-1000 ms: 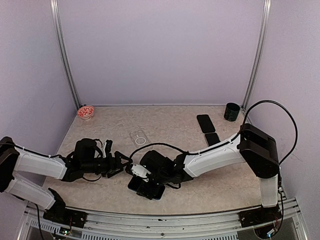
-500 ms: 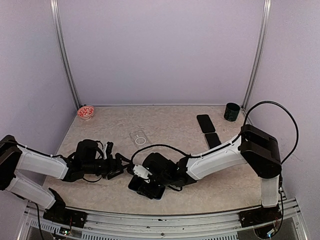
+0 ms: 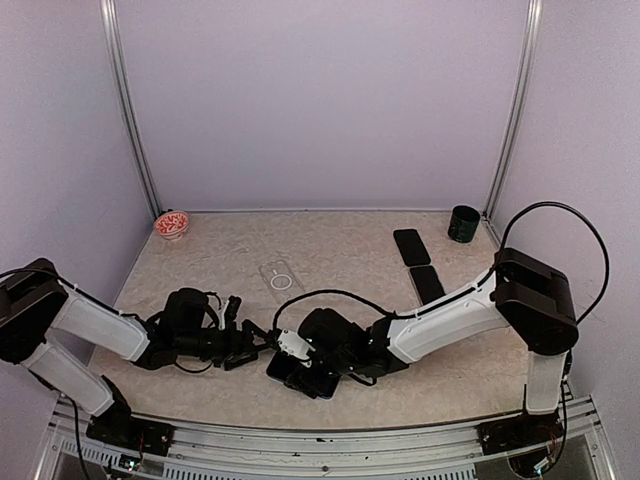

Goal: Put the phone into the phone case
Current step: Pick up the phone at the center of the board, then pass from the right arm to the left, then pass from the left arm to the right, then move the phone case to the center of the board.

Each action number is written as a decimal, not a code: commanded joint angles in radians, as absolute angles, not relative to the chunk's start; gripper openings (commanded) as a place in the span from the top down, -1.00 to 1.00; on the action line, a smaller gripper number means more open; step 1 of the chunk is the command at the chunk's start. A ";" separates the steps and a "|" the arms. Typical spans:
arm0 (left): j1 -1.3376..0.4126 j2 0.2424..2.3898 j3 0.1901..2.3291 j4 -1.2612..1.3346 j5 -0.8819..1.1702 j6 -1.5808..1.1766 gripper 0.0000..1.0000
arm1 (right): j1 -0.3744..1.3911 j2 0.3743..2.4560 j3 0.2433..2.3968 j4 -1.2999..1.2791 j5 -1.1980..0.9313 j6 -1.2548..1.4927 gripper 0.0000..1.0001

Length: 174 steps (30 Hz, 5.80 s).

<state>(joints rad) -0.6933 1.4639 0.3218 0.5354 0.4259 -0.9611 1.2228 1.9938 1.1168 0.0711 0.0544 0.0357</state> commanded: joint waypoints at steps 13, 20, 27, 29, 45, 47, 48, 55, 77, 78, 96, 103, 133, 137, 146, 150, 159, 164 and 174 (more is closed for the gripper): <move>-0.745 1.619 0.339 0.691 0.546 -1.013 -0.64 | 1.231 1.873 1.033 0.185 0.081 0.013 -0.40; -0.774 1.694 0.359 0.811 0.603 -1.056 -0.49 | 1.233 1.869 1.023 0.198 0.083 0.011 -0.40; -0.778 1.738 0.357 0.923 0.645 -1.098 0.06 | 1.233 1.867 1.009 0.204 0.086 0.013 -0.40; -0.779 1.743 0.357 0.937 0.649 -1.105 0.18 | 1.235 1.864 1.004 0.208 0.085 0.012 -0.40; -0.780 1.754 0.358 0.989 0.669 -1.126 0.95 | 1.237 1.840 0.992 0.216 0.081 0.014 -0.54; -0.781 1.749 0.358 0.999 0.673 -1.127 0.98 | 1.237 1.824 0.991 0.207 0.094 0.030 -0.70; -0.781 1.745 0.357 1.004 0.673 -1.126 1.00 | 1.237 1.815 0.989 0.202 0.096 0.034 -0.78; -0.781 1.702 0.352 1.035 0.688 -1.117 1.00 | 1.233 1.722 0.978 0.149 0.098 0.076 -0.99; -0.790 1.317 0.484 0.765 0.593 -0.874 1.00 | 0.993 1.094 0.619 0.296 -0.073 0.453 -0.99; -0.791 1.304 0.489 0.767 0.588 -0.873 1.00 | 0.978 1.081 0.615 0.284 -0.079 0.474 -0.99; -0.805 1.158 0.460 0.974 0.528 -0.867 1.00 | 0.916 1.194 0.560 0.673 -0.481 0.810 -0.98; -0.814 1.217 0.465 1.002 0.532 -0.925 1.00 | 0.917 1.274 0.616 0.771 -0.578 0.817 -0.84; -0.861 1.344 0.459 1.105 0.482 -0.956 1.00 | 0.925 1.442 0.655 1.023 -0.668 0.921 0.11; -0.861 1.348 0.461 1.088 0.479 -0.952 0.96 | 0.925 1.453 0.663 1.021 -0.674 0.922 0.70; -0.813 1.332 0.466 0.981 0.443 -0.942 -0.23 | 0.923 1.414 0.674 0.866 -0.601 0.854 1.00; -0.739 1.286 0.444 0.894 0.409 -0.928 -0.58 | 0.922 1.367 0.698 0.684 -0.490 0.778 1.00; -0.486 1.276 0.582 0.551 0.344 -0.824 -0.91 | 0.922 1.396 0.807 0.351 -0.271 0.682 1.00; -0.414 1.437 0.762 0.409 0.318 -0.729 -0.93 | 0.922 1.443 0.851 0.262 -0.214 0.677 1.00; -0.353 1.840 1.067 0.309 0.308 -0.602 -0.98 | 0.922 1.404 0.805 0.223 -0.193 0.693 1.00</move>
